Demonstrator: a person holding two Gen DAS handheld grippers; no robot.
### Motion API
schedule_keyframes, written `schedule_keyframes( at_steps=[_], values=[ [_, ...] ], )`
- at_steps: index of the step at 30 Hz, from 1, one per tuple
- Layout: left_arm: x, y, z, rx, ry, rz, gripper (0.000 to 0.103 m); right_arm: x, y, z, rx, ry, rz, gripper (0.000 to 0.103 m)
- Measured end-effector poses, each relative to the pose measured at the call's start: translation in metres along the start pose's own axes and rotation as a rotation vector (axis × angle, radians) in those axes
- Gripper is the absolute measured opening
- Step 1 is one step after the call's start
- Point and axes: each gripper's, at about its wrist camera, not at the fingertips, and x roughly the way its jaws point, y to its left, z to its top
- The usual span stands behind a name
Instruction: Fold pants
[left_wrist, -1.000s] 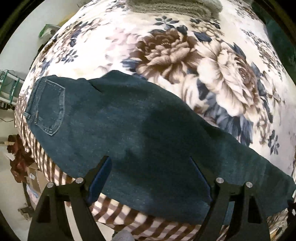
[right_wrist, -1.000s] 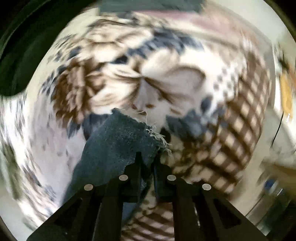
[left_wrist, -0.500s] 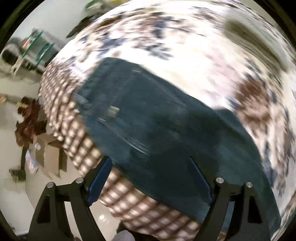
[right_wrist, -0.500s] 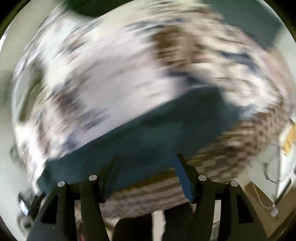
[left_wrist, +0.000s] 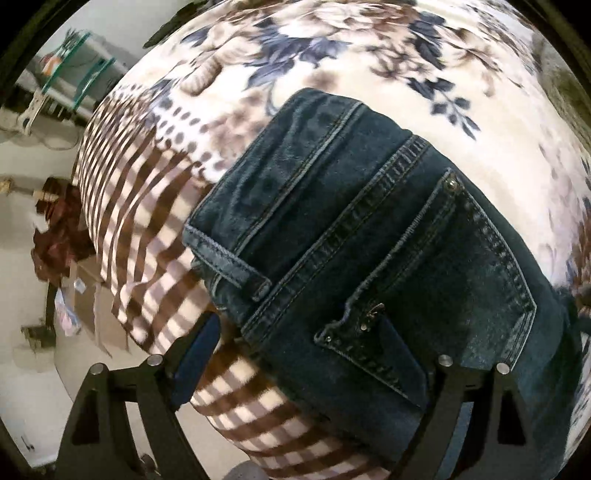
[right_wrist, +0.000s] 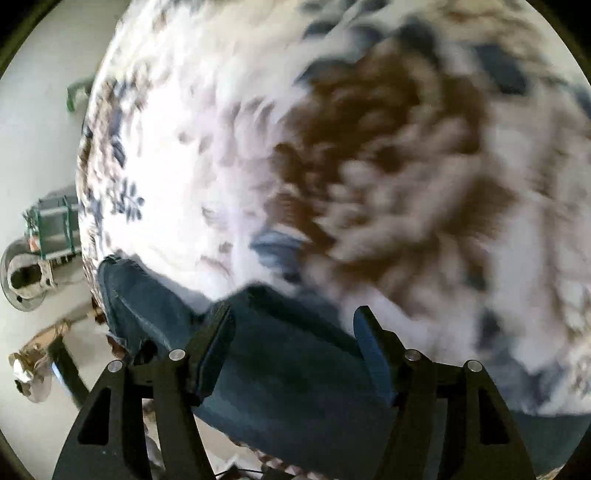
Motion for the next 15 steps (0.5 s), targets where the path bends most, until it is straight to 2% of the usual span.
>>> schedule_keyframes(
  at_steps=[2,3,4,5,8,9,12,13,14,15],
  values=[
    [0.002,0.003,0.0,-0.004,0.008,-0.023,0.088,0.022,0.007,0.008,0.012,0.059,0.026,0.068],
    [0.003,0.005,0.0,-0.009,0.014,-0.037,0.088,0.03,0.009,0.009,0.008,0.075,0.022,0.061],
    [0.004,0.006,0.002,-0.011,0.021,-0.049,0.088,0.033,0.014,0.01,-0.006,0.066,-0.001,0.048],
    [0.005,0.007,0.004,-0.011,0.027,-0.06,0.088,0.032,0.019,0.009,-0.029,0.036,-0.017,0.014],
    [0.008,0.008,0.008,-0.001,0.036,-0.085,0.089,0.019,0.025,0.006,-0.006,-0.053,-0.062,0.009],
    [0.008,0.008,0.008,0.005,0.035,-0.089,0.089,0.013,0.029,0.005,-0.011,-0.085,-0.081,0.0],
    [0.01,0.01,0.008,0.021,0.035,-0.106,0.089,-0.024,0.027,0.014,-0.002,-0.261,-0.173,0.0],
    [0.01,0.015,0.009,0.023,0.039,-0.107,0.089,-0.033,0.018,0.021,0.038,-0.278,-0.144,0.0],
    [0.009,0.016,0.009,0.023,0.047,-0.11,0.089,-0.038,0.009,0.027,0.069,-0.241,-0.09,0.0],
    [0.007,0.019,0.008,0.018,0.049,-0.114,0.089,-0.035,0.003,0.035,0.088,-0.161,-0.004,0.0]
  ],
)
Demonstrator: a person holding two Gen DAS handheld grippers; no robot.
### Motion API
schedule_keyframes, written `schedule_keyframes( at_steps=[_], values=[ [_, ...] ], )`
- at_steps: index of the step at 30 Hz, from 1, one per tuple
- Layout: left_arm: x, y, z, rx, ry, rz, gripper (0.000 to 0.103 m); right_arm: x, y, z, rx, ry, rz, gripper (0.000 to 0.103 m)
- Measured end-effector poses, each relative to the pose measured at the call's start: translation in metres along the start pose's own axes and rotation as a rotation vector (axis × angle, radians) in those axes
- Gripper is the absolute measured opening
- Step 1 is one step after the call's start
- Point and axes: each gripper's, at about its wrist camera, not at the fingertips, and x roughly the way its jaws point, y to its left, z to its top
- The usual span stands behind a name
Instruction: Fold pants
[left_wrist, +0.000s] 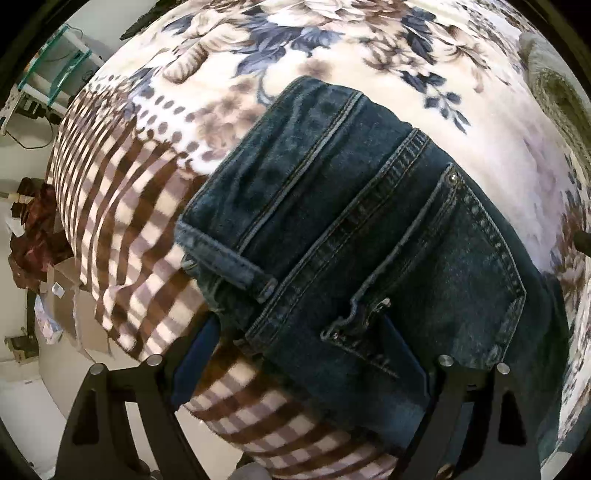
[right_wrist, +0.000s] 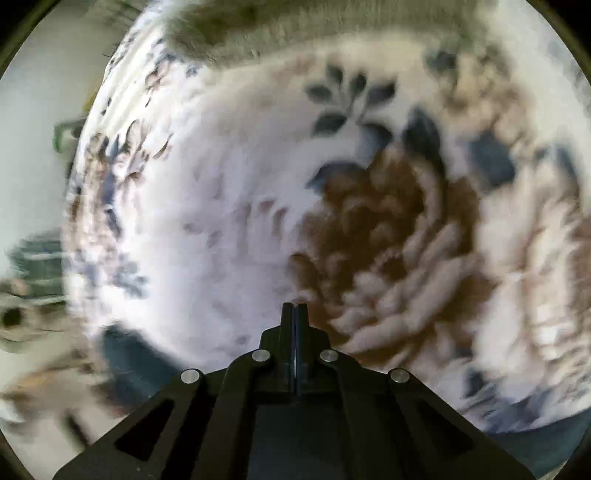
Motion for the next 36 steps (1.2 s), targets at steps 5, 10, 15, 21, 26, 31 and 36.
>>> schedule_keyframes(
  at_steps=[5,10,15,21,26,31,36],
  values=[
    [-0.023,0.028,0.0,-0.099,-0.016,-0.059,0.088,0.028,0.008,-0.003,-0.102,0.21,-0.002,0.049],
    [-0.009,0.068,0.016,-0.306,0.004,-0.12,0.087,0.049,-0.006,-0.015,-0.08,0.264,-0.01,0.053],
    [0.026,0.093,0.031,-0.445,0.021,-0.247,0.071,0.061,0.001,-0.02,-0.083,0.251,-0.002,0.063],
    [0.014,0.098,0.017,-0.421,-0.069,-0.247,0.031,0.072,0.018,-0.021,-0.136,0.259,-0.033,0.068],
    [-0.004,0.111,0.009,-0.386,-0.104,-0.27,0.027,0.07,0.023,-0.022,-0.144,0.247,-0.046,0.068],
    [-0.018,0.11,0.004,-0.388,-0.114,-0.287,0.026,0.074,0.024,-0.024,-0.17,0.273,-0.067,0.068],
    [-0.021,0.108,-0.003,-0.384,-0.111,-0.292,0.026,0.067,0.033,-0.026,-0.182,0.196,-0.119,0.011]
  ],
)
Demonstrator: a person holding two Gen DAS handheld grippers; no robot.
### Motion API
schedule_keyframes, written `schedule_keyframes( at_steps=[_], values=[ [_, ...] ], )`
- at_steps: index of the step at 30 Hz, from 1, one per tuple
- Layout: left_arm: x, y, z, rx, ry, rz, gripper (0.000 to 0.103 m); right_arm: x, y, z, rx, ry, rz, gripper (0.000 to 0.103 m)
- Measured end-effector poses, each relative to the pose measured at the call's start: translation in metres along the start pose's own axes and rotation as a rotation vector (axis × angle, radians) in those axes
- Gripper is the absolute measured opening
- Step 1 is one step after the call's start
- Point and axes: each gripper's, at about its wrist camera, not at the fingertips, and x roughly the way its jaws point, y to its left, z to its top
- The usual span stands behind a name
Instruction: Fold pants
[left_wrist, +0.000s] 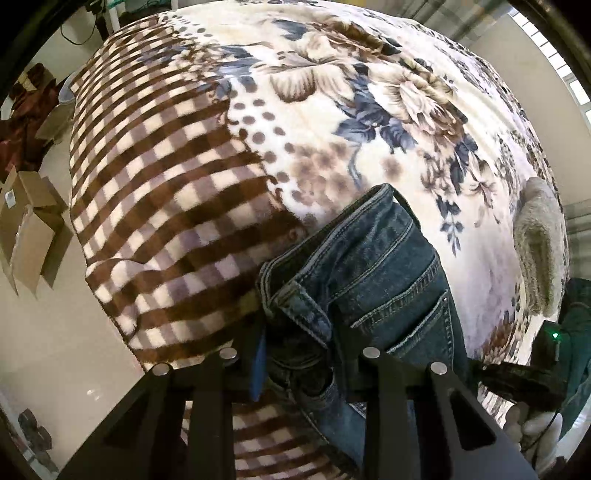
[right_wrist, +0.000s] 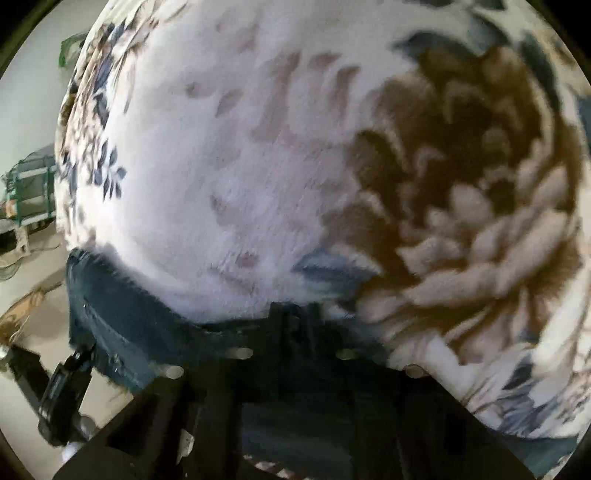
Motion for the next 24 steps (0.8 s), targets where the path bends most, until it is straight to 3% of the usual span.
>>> schedule_keyframes(
  at_steps=[5,6,8,11,13,14,15,16,19,20,21,24],
  values=[
    [0.006,0.002,0.006,-0.001,0.019,-0.007,0.026,-0.021,0.011,-0.01,0.018,-0.108,-0.059,0.009],
    [0.007,0.004,0.006,0.001,0.024,-0.007,0.026,-0.024,0.01,-0.011,0.033,-0.127,-0.054,0.0],
    [0.018,0.007,0.009,0.007,0.04,0.004,0.027,-0.036,0.005,-0.005,0.044,-0.212,-0.1,0.0],
    [0.033,0.012,0.015,-0.012,0.076,0.004,0.027,-0.032,-0.024,0.014,0.171,-0.114,0.114,0.0],
    [0.034,0.011,0.015,-0.005,0.081,0.006,0.027,-0.036,-0.029,0.018,0.157,-0.096,0.167,0.003],
    [0.034,0.011,0.015,-0.003,0.079,0.004,0.027,-0.036,-0.03,0.019,0.135,-0.068,0.16,0.016],
    [0.033,0.012,0.014,0.0,0.077,0.002,0.027,-0.033,-0.029,0.017,0.113,-0.032,0.158,0.04],
    [0.033,0.013,0.014,0.002,0.077,0.001,0.028,-0.028,-0.029,0.014,0.096,0.003,0.154,0.051],
    [0.033,0.014,0.014,-0.004,0.081,-0.002,0.028,-0.006,-0.025,0.002,0.053,0.1,0.15,0.056],
    [0.033,0.013,0.014,-0.004,0.082,0.0,0.028,0.003,-0.022,-0.005,0.021,0.124,0.134,0.051],
    [0.033,0.013,0.013,-0.002,0.082,0.002,0.028,0.004,-0.019,-0.009,0.004,0.1,0.113,0.009],
    [0.032,0.012,0.014,0.005,0.087,0.003,0.028,-0.012,-0.009,-0.016,0.023,-0.052,0.024,0.003]
  ],
)
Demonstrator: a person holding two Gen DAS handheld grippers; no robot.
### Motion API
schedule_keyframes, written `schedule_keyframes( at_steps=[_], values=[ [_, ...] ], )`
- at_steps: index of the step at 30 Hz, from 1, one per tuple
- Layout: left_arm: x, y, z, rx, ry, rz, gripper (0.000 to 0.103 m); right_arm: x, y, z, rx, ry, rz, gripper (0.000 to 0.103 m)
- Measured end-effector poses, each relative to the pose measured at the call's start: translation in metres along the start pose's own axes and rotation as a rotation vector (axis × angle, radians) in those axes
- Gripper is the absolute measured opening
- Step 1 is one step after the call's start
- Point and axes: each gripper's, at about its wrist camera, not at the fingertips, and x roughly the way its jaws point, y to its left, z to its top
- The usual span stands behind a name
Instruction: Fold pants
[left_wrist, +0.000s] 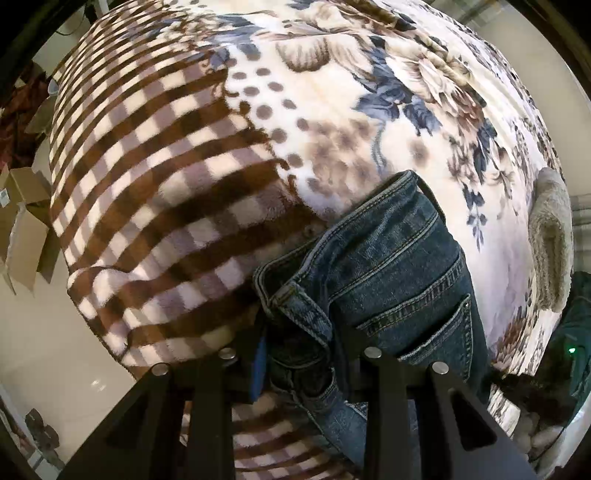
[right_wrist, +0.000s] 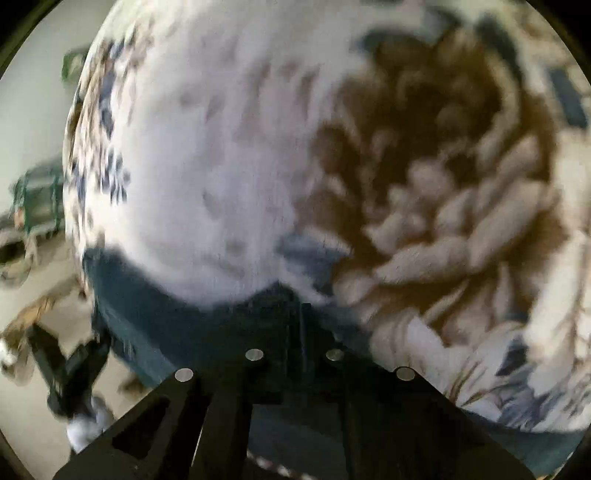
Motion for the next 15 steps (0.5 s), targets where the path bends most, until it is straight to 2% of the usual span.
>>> schedule_keyframes(
  at_steps=[2,7,8,9,10,11,12,13,14,15],
  values=[
    [0.001,0.0,0.001,0.004,0.003,-0.001,0.029,-0.011,0.001,0.0,0.026,-0.058,-0.001,0.003],
    [-0.007,-0.014,0.001,0.049,0.002,0.045,0.031,-0.006,-0.006,-0.003,0.073,-0.059,0.047,0.005],
    [-0.01,-0.019,0.001,0.062,-0.002,0.059,0.034,-0.01,-0.013,-0.002,0.088,-0.058,0.072,0.012],
    [-0.017,-0.028,-0.001,0.086,-0.008,0.093,0.035,-0.013,-0.017,-0.004,0.098,-0.06,0.086,0.031],
    [-0.02,-0.032,-0.002,0.102,-0.013,0.109,0.04,-0.02,-0.023,-0.005,0.109,-0.067,0.105,0.042],
    [-0.025,-0.04,-0.006,0.133,-0.029,0.128,0.05,-0.035,-0.036,-0.009,0.131,-0.104,0.144,0.062],
    [-0.033,-0.052,-0.011,0.181,-0.06,0.143,0.058,-0.046,-0.041,-0.015,0.145,-0.143,0.152,0.067],
    [-0.037,-0.058,-0.015,0.213,-0.079,0.151,0.074,-0.056,-0.048,-0.022,0.15,-0.177,0.151,0.068],
    [-0.043,-0.068,-0.021,0.259,-0.107,0.171,0.084,-0.068,-0.055,-0.034,0.165,-0.222,0.147,0.073],
    [-0.049,-0.083,-0.031,0.325,-0.144,0.201,0.085,-0.075,-0.061,-0.044,0.157,-0.222,0.181,0.076]
  ],
)
